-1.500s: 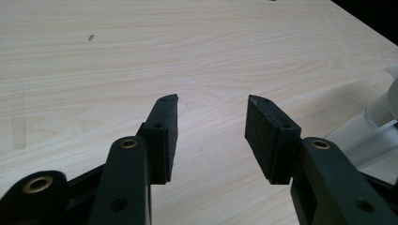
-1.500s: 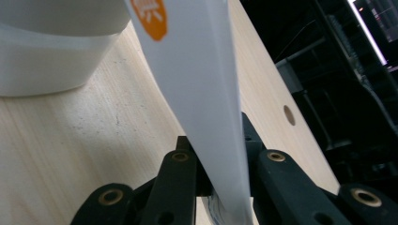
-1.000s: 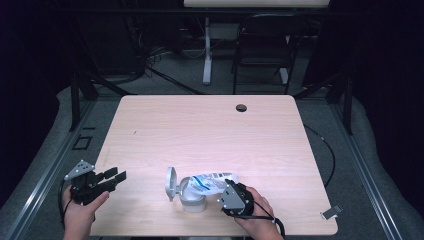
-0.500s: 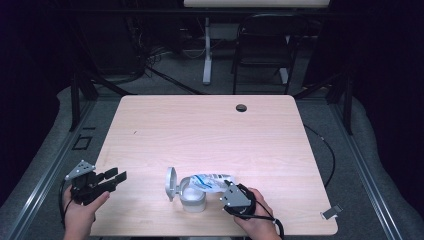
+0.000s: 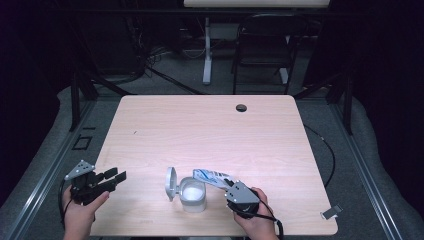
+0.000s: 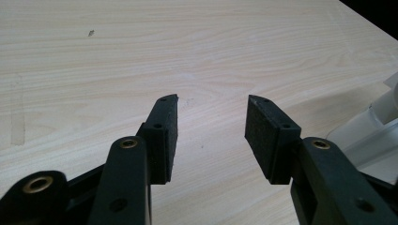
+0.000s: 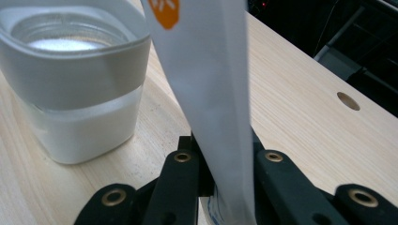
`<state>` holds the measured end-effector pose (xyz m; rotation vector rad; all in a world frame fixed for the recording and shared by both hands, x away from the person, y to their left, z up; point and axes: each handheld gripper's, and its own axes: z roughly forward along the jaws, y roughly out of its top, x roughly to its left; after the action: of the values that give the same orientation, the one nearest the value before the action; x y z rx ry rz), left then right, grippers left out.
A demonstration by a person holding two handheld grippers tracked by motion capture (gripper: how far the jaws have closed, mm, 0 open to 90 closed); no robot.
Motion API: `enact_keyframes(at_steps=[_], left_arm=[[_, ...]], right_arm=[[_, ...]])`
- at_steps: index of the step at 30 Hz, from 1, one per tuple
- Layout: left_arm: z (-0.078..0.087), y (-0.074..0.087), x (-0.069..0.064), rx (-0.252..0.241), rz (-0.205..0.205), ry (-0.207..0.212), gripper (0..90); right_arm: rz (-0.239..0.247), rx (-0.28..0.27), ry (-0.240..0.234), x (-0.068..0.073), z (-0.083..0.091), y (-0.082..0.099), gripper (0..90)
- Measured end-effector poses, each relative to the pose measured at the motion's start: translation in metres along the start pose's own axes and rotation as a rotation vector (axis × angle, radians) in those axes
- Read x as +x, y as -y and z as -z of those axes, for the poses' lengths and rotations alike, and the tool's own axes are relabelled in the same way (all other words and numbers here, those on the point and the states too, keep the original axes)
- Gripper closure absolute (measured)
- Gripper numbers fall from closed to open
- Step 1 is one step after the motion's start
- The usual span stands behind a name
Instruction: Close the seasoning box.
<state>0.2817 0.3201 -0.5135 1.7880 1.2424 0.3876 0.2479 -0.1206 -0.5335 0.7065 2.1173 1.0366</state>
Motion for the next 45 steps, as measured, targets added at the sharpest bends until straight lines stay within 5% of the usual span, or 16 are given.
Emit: enact_keyframes(at_steps=[17, 28, 45], left_arm=[[0.0, 0.0, 0.0, -0.002, 0.001, -0.004, 55.1], [0.0, 0.0, 0.001, 0.0, 0.001, -0.004, 55.1], [-0.002, 0.001, 0.0, 0.004, -0.001, -0.004, 55.1]], right_arm=[[-0.1, -0.074, 0.013, -0.013, 0.008, -0.005, 83.6], [-0.247, -0.144, 0.015, -0.026, 0.014, -0.004, 83.9], [-0.399, -0.197, 0.024, -0.043, 0.02, 0.007, 84.0]])
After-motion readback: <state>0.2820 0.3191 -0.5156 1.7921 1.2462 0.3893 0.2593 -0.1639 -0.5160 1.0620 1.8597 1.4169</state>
